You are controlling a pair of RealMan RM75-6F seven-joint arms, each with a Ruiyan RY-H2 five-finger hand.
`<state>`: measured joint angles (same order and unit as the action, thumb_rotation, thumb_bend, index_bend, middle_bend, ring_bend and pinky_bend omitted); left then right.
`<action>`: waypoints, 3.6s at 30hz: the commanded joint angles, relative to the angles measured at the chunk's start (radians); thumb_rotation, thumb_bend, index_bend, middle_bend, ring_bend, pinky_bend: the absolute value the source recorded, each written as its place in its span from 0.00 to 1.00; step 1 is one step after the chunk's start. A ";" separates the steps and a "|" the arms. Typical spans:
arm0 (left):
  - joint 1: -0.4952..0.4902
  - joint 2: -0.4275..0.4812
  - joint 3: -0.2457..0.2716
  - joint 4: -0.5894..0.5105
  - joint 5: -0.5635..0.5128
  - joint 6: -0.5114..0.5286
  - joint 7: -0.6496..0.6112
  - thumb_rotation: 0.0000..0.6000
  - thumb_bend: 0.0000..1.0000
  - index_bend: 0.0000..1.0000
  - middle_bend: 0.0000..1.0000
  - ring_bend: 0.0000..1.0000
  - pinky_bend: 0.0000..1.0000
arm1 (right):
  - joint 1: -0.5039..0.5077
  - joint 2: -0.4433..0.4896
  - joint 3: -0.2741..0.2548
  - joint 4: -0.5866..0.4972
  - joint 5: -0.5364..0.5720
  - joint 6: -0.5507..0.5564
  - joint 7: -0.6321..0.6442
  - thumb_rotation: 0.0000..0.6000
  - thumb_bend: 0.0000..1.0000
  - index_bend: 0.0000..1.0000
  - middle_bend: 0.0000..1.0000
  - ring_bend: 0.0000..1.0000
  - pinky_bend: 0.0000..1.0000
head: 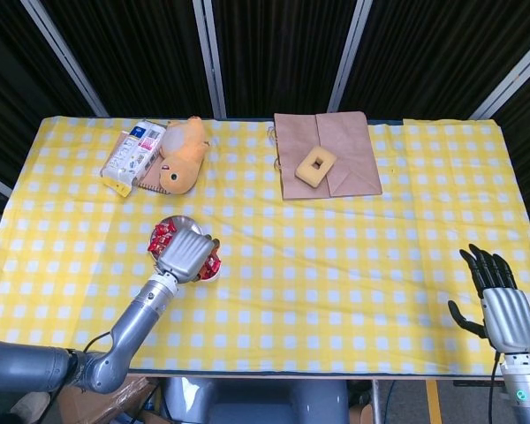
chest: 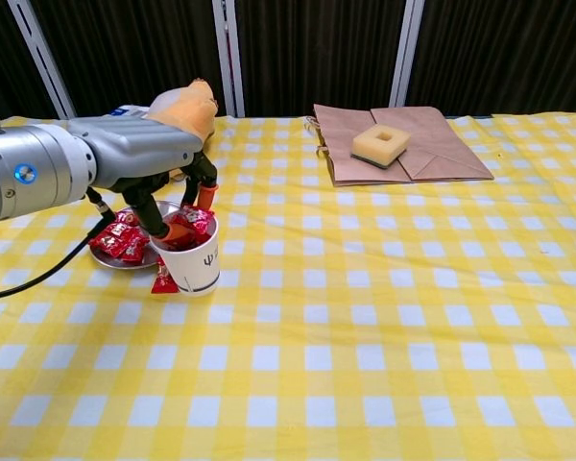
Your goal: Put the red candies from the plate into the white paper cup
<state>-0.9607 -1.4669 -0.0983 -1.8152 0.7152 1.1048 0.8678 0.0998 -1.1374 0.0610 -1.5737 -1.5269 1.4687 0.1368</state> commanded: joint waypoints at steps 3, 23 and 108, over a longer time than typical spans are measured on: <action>0.002 0.014 -0.001 -0.014 0.009 0.007 -0.010 1.00 0.36 0.39 0.41 0.85 0.92 | 0.000 -0.001 0.000 0.002 -0.002 0.001 0.001 1.00 0.42 0.00 0.00 0.00 0.00; 0.073 0.108 0.040 -0.080 0.098 0.067 -0.084 1.00 0.34 0.28 0.86 0.93 0.93 | 0.000 -0.005 -0.001 0.006 -0.006 0.005 0.005 1.00 0.43 0.00 0.00 0.00 0.00; 0.132 -0.223 0.019 0.295 0.022 0.012 -0.003 1.00 0.36 0.50 1.00 1.00 0.99 | 0.000 -0.008 -0.002 0.017 -0.014 0.013 0.023 1.00 0.43 0.00 0.00 0.00 0.00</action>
<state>-0.8284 -1.6913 -0.0788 -1.5196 0.7368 1.1173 0.8643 0.0998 -1.1452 0.0590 -1.5569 -1.5407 1.4819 0.1594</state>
